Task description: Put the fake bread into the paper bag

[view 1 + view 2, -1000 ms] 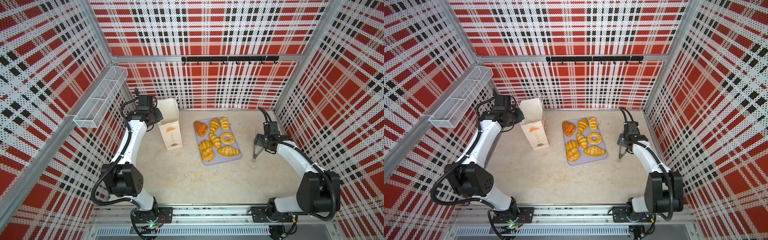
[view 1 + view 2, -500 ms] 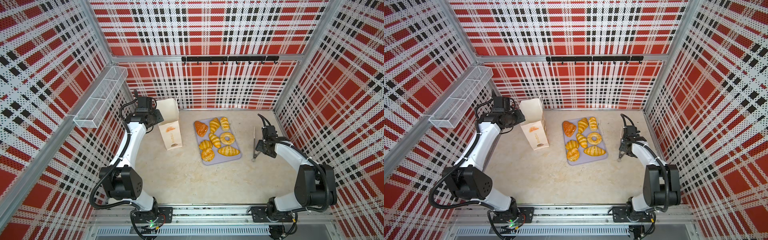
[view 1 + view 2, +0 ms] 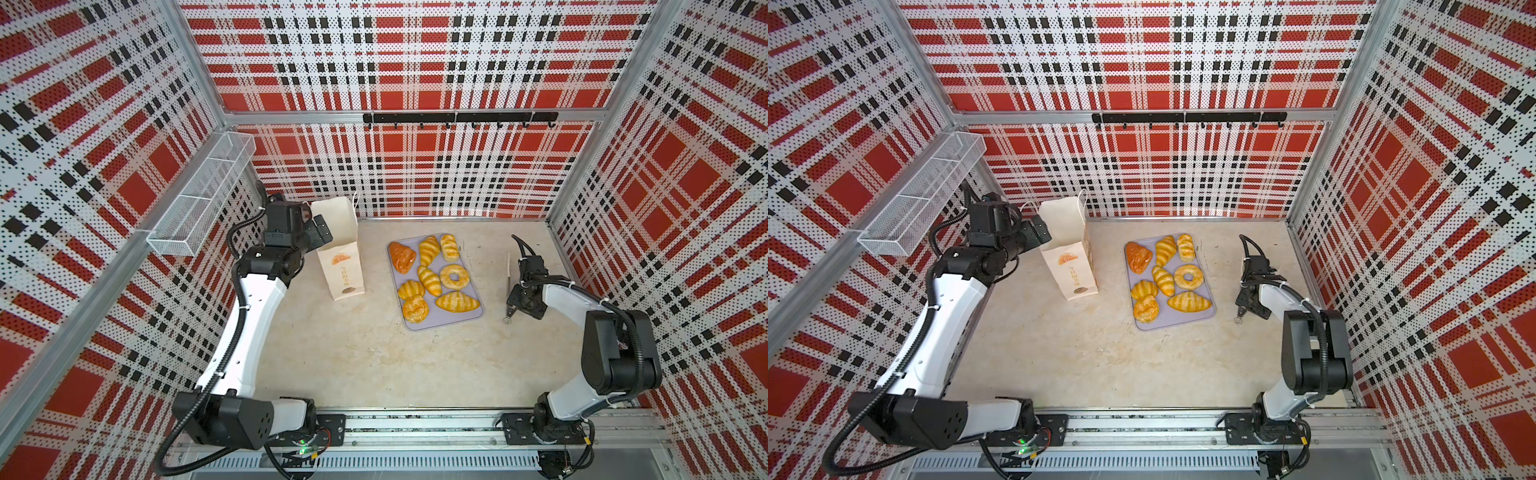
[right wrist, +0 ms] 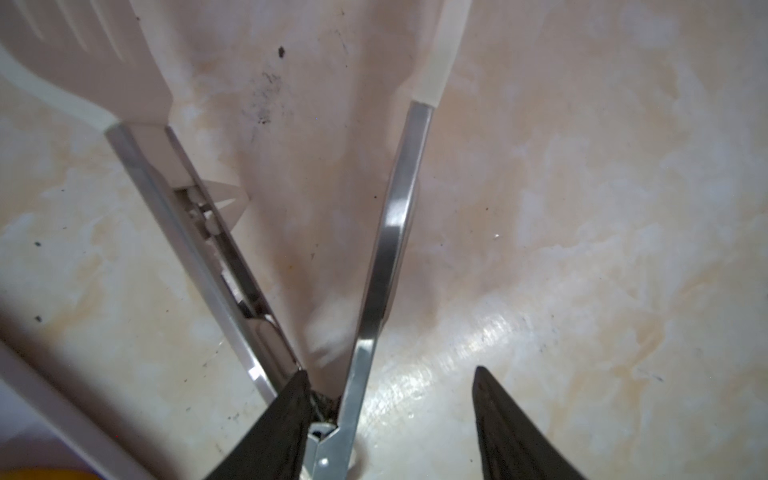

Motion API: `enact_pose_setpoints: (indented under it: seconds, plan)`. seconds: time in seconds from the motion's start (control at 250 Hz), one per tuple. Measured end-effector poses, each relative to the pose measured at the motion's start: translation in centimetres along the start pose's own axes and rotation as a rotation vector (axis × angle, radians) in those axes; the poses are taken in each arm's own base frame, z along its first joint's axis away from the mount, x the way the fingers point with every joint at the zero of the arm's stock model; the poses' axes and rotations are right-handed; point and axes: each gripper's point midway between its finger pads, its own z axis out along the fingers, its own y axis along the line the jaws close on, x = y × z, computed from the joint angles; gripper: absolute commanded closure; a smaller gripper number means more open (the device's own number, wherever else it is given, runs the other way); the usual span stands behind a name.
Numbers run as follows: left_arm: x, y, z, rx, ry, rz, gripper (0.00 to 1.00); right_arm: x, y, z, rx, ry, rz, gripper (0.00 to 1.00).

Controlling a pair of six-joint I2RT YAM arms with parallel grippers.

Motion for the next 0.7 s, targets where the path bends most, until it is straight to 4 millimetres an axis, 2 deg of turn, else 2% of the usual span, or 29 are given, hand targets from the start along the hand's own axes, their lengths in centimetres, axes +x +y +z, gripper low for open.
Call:
enact_pose_setpoints:
  seconds: [0.212, 0.348, 0.596, 0.7]
  plan:
    - [-1.1, -2.9, -3.4, -0.013, -0.147, 0.116, 0.01, -0.2, 0.2, 1.1, -0.013, 0.008, 0.037, 0.49]
    - [-1.2, -5.6, -4.7, 0.016, -0.225, 0.219, 0.01, 0.0, 0.5, 2.0, -0.019, 0.023, 0.036, 0.63]
    - [-1.2, -8.8, -4.3, 0.08, -0.266, 0.337, 0.01, -0.1, 0.5, 2.4, -0.04, 0.036, 0.04, 0.85]
    - [-0.7, -10.6, -3.7, 0.125, -0.254, 0.379, 0.0, -0.6, 0.6, 2.0, -0.048, 0.032, 0.026, 0.88]
